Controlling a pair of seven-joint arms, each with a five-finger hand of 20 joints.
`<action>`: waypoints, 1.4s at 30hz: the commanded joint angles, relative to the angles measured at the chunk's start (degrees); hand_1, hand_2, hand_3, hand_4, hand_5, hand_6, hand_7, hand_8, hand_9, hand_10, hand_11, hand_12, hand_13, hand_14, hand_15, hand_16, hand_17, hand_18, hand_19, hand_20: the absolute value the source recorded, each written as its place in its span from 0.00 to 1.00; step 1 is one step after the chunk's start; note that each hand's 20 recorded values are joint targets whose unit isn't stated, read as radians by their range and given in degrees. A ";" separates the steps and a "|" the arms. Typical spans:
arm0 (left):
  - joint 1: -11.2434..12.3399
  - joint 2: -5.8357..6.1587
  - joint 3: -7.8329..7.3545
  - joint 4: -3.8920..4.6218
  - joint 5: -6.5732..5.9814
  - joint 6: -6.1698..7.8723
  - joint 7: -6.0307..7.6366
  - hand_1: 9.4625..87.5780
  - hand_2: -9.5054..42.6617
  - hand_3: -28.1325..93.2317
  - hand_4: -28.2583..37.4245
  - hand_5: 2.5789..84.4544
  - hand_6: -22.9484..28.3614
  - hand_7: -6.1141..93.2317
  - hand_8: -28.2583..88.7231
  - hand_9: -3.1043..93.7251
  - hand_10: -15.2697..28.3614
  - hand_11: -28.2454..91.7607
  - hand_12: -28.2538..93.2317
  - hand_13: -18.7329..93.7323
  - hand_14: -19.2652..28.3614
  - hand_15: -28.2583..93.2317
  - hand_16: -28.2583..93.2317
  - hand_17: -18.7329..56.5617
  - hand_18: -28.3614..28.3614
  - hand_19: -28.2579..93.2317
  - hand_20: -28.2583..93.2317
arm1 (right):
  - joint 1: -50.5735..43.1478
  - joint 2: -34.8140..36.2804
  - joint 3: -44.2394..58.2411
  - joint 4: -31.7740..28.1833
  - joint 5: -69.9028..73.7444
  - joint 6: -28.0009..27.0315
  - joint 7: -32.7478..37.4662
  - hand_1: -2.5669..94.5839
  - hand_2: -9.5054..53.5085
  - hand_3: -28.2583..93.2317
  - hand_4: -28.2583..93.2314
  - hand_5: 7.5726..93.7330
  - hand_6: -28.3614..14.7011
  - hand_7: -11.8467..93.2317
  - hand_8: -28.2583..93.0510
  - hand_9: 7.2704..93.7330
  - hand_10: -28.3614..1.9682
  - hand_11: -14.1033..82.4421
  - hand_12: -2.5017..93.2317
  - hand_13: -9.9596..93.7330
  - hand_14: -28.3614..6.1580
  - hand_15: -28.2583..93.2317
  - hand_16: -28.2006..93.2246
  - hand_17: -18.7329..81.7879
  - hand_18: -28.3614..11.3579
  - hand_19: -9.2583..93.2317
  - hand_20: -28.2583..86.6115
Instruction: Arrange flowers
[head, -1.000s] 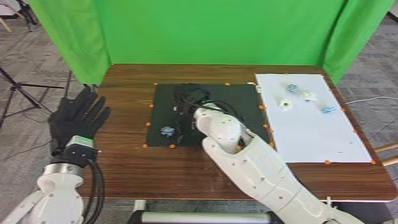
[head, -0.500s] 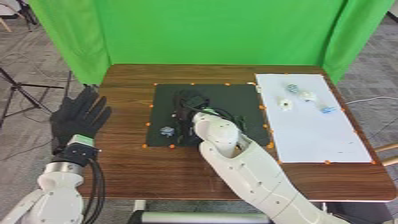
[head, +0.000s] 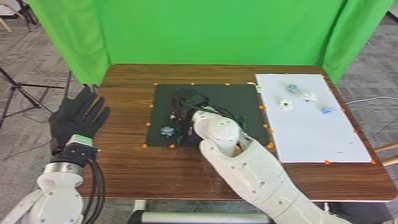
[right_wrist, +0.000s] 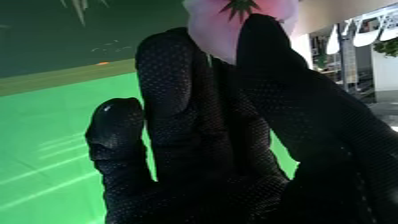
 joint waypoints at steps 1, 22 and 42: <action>0.90 -0.79 -0.85 -0.65 -0.21 -0.37 0.05 0.26 0.27 0.85 0.02 0.44 0.54 0.21 0.16 0.33 0.59 0.39 0.30 0.34 0.63 0.48 0.17 0.21 0.69 0.47 0.32 | 0.26 1.22 0.47 -3.26 1.40 -2.41 0.78 0.53 0.00 0.88 0.00 0.59 0.61 0.33 0.11 0.66 0.51 0.32 0.20 0.74 0.62 0.66 0.58 0.56 0.19 0.96 0.60; 6.84 0.18 -4.59 -3.72 0.48 -0.53 2.61 0.25 0.30 0.83 0.02 0.44 0.55 0.20 0.16 0.33 0.60 0.38 0.30 0.34 0.66 0.48 0.17 0.20 0.71 0.49 0.32 | -7.23 21.26 21.57 -16.79 9.04 -0.14 15.92 0.45 0.00 0.88 0.00 0.50 0.56 0.27 0.13 0.53 0.44 0.27 0.19 0.70 0.47 0.76 0.45 0.54 0.16 0.95 0.60; 7.41 -0.91 -5.38 -3.55 0.12 -0.22 2.26 0.22 0.37 0.83 0.00 0.41 0.55 0.20 0.16 0.34 0.61 0.38 0.31 0.35 0.67 0.48 0.17 0.19 0.72 0.50 0.31 | -12.85 30.34 31.56 -12.50 13.06 -10.02 26.84 0.47 0.00 0.88 0.00 0.43 0.50 0.24 0.15 0.40 0.39 0.22 0.16 0.68 0.46 0.77 0.43 0.54 0.16 0.94 0.57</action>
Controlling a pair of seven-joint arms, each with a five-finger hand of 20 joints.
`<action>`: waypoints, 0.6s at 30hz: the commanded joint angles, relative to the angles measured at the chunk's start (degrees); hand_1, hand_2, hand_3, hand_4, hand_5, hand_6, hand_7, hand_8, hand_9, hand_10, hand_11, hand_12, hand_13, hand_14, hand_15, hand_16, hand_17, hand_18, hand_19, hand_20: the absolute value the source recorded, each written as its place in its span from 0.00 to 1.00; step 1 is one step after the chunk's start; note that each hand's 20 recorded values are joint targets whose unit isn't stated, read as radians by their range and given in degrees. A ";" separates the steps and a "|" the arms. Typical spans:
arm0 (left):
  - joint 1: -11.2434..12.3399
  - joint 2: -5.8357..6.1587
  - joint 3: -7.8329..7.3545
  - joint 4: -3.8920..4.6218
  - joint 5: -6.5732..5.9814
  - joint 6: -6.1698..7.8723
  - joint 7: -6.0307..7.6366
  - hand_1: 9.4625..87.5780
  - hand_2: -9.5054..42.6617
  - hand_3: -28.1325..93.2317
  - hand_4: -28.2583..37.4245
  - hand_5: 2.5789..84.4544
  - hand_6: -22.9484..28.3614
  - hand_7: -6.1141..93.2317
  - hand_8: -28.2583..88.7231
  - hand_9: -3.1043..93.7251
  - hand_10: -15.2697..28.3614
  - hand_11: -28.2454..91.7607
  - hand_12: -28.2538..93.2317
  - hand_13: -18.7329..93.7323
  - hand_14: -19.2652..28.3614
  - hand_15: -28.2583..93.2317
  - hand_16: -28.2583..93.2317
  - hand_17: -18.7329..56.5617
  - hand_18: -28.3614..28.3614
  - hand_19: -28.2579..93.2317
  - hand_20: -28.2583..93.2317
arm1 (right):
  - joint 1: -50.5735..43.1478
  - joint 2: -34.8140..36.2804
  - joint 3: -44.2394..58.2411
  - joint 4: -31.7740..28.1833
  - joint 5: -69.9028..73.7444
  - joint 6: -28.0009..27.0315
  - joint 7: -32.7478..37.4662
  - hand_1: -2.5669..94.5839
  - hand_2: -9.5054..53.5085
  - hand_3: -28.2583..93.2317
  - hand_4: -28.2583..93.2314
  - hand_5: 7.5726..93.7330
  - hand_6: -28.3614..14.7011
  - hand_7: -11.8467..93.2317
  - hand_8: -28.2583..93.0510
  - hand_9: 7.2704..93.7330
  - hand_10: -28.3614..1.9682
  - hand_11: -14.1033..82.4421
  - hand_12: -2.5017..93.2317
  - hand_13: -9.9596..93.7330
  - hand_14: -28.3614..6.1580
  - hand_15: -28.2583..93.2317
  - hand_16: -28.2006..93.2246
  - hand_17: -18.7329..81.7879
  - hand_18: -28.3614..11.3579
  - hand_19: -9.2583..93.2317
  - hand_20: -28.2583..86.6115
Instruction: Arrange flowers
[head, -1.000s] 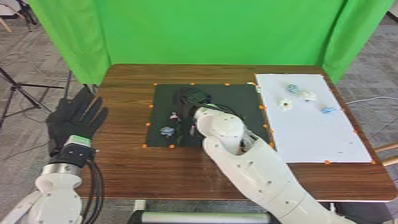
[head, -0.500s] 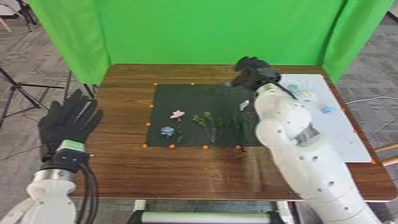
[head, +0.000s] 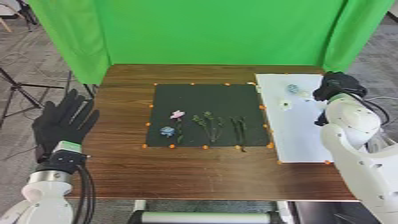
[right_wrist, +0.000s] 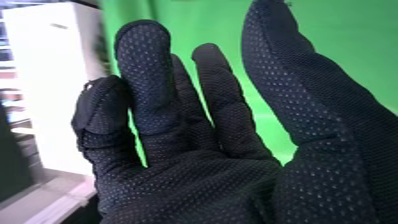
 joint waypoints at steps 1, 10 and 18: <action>0.55 -0.68 -0.26 -0.20 -0.47 -0.21 0.04 0.22 0.37 0.83 0.00 0.41 0.54 0.20 0.16 0.34 0.61 0.38 0.31 0.35 0.67 0.48 0.17 0.19 0.72 0.50 0.31 | 1.59 0.00 0.33 4.47 7.00 -5.75 3.56 0.47 0.00 0.88 0.00 0.43 0.50 0.24 0.15 0.40 0.38 0.22 0.16 0.68 0.45 0.77 0.43 0.54 0.16 0.94 0.57; -0.26 -0.77 0.29 -0.01 0.17 -0.99 -0.54 0.22 0.37 0.83 0.00 0.43 0.55 0.20 0.16 0.34 0.61 0.38 0.31 0.35 0.67 0.48 0.17 0.19 0.72 0.50 0.31 | 3.53 -0.80 -1.63 9.49 7.31 -6.58 5.12 0.49 0.00 0.87 0.00 0.41 0.49 0.23 0.15 0.37 0.40 0.23 0.14 0.68 0.45 0.78 0.42 0.55 0.15 0.95 0.56; 0.29 -0.55 0.22 -0.10 -0.63 -0.62 0.47 0.22 0.37 0.83 0.00 0.44 0.56 0.20 0.16 0.34 0.62 0.38 0.31 0.35 0.68 0.48 0.17 0.19 0.72 0.50 0.31 | 2.60 -0.71 -2.56 12.46 7.03 -1.24 4.58 0.64 0.00 0.80 0.00 0.53 0.57 0.28 0.13 0.55 0.47 0.29 0.16 0.71 0.63 0.68 0.52 0.57 0.18 0.98 0.55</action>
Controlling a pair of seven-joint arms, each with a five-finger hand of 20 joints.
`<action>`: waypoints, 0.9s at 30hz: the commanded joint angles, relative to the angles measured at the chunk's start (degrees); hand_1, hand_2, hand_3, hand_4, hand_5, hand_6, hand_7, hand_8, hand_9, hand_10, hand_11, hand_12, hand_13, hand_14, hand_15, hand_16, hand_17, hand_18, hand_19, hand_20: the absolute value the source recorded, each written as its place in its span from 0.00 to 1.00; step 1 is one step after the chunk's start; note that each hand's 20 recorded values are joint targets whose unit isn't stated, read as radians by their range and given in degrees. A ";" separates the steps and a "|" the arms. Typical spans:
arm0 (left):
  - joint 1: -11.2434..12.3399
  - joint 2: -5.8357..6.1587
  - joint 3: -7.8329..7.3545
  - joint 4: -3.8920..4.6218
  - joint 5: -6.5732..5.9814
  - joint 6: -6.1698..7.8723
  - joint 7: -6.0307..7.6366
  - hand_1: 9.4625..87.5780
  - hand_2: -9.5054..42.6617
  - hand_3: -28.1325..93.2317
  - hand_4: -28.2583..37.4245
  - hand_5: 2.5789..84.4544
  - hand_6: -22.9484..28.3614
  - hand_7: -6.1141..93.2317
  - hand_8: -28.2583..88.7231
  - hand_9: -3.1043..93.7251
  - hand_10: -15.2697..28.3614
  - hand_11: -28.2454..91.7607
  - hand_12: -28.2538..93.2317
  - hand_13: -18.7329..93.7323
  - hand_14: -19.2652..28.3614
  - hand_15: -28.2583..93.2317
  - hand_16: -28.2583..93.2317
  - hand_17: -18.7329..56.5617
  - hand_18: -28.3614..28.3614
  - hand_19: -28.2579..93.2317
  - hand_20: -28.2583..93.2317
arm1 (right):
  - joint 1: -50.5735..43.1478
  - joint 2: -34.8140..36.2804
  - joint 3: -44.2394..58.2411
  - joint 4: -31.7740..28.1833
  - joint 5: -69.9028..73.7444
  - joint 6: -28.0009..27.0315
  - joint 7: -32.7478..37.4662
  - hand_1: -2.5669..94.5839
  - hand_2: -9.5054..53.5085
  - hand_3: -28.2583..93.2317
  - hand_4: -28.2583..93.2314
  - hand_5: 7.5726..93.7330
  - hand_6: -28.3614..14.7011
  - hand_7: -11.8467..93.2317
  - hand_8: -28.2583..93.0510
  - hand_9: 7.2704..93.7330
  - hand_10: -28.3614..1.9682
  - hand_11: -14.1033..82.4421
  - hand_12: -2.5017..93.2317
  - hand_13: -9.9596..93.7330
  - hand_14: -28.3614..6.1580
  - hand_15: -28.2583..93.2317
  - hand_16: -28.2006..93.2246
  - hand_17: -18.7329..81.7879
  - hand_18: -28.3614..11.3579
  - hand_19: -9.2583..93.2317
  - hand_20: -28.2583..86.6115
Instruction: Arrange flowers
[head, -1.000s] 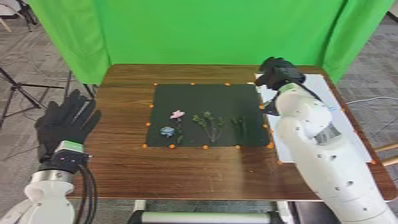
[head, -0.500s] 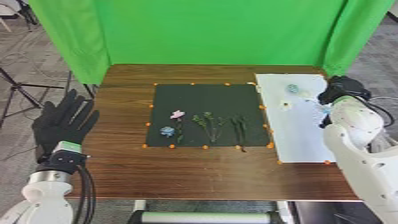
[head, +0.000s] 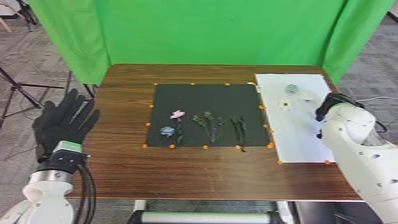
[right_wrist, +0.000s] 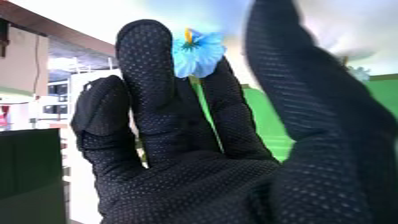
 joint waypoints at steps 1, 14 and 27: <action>0.53 -0.14 0.10 -0.10 -0.54 -0.38 0.58 0.22 0.37 0.83 0.00 0.44 0.56 0.20 0.16 0.34 0.62 0.38 0.31 0.35 0.68 0.48 0.17 0.19 0.73 0.50 0.31 | -1.34 -0.38 -0.35 2.21 -0.64 5.87 0.58 0.65 0.00 0.80 0.00 0.56 0.58 0.29 0.13 0.60 0.48 0.30 0.17 0.73 0.66 0.65 0.54 0.57 0.20 0.97 0.55; 0.66 -0.36 0.04 -0.31 -0.24 -0.93 0.87 0.22 0.37 0.83 0.00 0.44 0.55 0.19 0.16 0.35 0.62 0.38 0.31 0.35 0.68 0.48 0.17 0.19 0.72 0.50 0.31 | -4.12 1.60 -2.84 -4.32 -9.46 18.78 -4.54 0.70 0.00 0.81 0.00 0.77 0.64 0.42 0.25 0.90 0.63 0.25 0.45 0.81 0.68 0.58 0.60 0.58 0.26 0.89 0.57; 0.00 -1.70 1.12 0.06 -0.05 -0.66 0.04 0.22 0.38 0.83 0.00 0.45 0.55 0.19 0.16 0.35 0.62 0.38 0.31 0.35 0.68 0.48 0.17 0.19 0.72 0.50 0.31 | 6.71 -7.34 -19.06 -12.70 -8.87 24.15 -21.29 0.69 0.00 0.82 0.00 0.77 0.65 0.41 0.26 0.90 0.66 0.24 0.45 0.81 0.67 0.59 0.61 0.58 0.23 0.90 0.60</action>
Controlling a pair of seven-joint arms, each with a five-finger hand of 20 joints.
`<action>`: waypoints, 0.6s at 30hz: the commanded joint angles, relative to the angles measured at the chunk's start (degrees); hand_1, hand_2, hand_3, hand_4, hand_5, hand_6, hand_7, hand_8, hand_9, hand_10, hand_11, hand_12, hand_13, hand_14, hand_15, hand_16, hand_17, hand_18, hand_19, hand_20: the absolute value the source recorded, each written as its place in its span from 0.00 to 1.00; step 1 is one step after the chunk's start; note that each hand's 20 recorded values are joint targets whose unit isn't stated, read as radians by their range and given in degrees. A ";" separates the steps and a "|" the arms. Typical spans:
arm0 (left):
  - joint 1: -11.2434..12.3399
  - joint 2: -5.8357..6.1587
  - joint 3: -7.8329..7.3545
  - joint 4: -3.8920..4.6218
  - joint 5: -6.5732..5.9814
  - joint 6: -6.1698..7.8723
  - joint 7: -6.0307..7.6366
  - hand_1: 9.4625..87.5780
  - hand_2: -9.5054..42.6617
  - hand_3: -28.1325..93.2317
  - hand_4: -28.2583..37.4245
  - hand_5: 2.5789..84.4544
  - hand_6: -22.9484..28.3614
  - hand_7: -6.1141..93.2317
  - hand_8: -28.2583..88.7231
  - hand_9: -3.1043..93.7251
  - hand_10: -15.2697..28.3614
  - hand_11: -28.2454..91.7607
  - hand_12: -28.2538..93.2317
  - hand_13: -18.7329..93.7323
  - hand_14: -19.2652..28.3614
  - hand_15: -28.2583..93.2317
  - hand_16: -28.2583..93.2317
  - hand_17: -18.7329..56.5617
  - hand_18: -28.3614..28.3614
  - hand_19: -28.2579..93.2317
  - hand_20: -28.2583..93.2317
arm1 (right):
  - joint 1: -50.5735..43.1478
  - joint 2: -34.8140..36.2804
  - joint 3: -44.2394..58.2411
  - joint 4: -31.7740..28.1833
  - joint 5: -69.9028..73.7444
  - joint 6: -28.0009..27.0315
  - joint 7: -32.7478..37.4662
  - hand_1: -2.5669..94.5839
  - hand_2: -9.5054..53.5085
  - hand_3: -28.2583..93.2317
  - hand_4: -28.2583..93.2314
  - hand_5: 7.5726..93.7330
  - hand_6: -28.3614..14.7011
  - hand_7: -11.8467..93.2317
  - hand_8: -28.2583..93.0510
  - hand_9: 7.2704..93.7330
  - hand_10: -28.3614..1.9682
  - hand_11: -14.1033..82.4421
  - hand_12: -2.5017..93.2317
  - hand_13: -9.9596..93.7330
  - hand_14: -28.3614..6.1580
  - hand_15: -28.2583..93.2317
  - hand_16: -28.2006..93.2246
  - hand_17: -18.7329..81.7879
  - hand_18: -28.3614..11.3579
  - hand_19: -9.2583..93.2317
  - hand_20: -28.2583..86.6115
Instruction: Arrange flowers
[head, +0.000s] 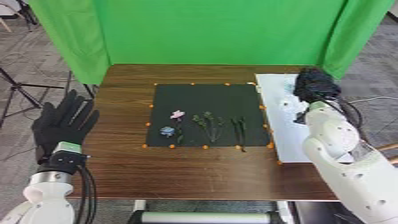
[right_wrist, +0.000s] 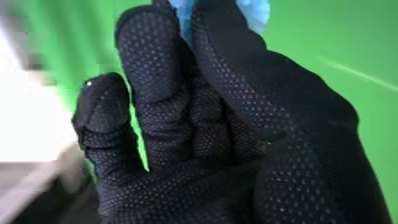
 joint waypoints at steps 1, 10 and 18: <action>-0.39 -0.59 1.19 0.23 0.19 -0.68 -0.48 0.22 0.38 0.83 0.00 0.44 0.55 0.19 0.16 0.35 0.62 0.38 0.31 0.35 0.68 0.48 0.17 0.19 0.72 0.50 0.31 | 10.55 -11.02 -11.61 0.54 1.83 -1.07 -9.74 0.69 0.00 0.82 0.00 0.77 0.65 0.41 0.26 0.90 0.66 0.24 0.45 0.81 0.67 0.59 0.61 0.57 0.23 0.90 0.60; -2.61 -0.29 2.85 0.94 0.50 -1.01 -1.60 0.22 0.38 0.83 0.00 0.45 0.56 0.19 0.16 0.35 0.62 0.38 0.31 0.35 0.69 0.49 0.17 0.19 0.73 0.50 0.31 | 13.23 -17.07 -20.09 6.75 -2.90 -4.88 -14.71 0.68 0.00 0.82 0.00 0.76 0.67 0.42 0.25 0.90 0.68 0.24 0.45 0.81 0.68 0.59 0.61 0.57 0.22 0.90 0.61; -2.84 -0.87 2.75 1.26 0.75 -0.31 -2.10 0.22 0.39 0.82 0.00 0.45 0.56 0.19 0.16 0.35 0.62 0.38 0.31 0.35 0.69 0.49 0.17 0.18 0.73 0.51 0.31 | 13.57 -18.29 -24.52 12.73 -10.29 -0.74 -15.08 0.68 0.00 0.81 0.00 0.75 0.68 0.43 0.24 0.90 0.69 0.24 0.44 0.81 0.68 0.59 0.61 0.57 0.21 0.90 0.61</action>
